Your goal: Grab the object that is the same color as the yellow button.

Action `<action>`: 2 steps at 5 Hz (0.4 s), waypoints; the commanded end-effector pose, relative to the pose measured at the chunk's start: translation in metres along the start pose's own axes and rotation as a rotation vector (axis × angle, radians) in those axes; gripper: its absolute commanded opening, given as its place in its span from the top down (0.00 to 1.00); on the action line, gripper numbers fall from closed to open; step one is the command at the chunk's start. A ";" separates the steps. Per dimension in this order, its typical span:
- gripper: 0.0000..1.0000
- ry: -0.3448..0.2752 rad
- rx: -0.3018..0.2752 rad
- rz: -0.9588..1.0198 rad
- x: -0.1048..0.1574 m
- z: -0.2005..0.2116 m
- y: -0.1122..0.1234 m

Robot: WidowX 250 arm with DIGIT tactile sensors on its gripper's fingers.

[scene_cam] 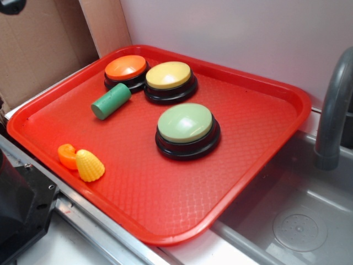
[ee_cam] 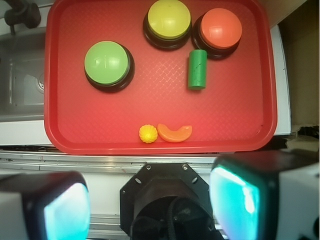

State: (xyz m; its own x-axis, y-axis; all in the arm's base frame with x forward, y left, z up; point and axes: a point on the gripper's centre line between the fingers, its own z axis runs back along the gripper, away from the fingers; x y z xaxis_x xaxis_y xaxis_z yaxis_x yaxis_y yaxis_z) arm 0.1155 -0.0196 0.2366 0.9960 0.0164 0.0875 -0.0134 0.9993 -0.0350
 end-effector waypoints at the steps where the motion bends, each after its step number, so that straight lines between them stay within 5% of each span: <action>1: 0.00 0.000 0.000 0.000 0.000 0.000 0.000; 2: 0.00 0.016 0.012 0.021 0.007 -0.038 -0.001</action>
State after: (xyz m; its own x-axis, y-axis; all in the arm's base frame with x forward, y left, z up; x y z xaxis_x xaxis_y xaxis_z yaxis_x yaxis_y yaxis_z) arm 0.1242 -0.0204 0.1928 0.9973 0.0547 0.0491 -0.0533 0.9982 -0.0284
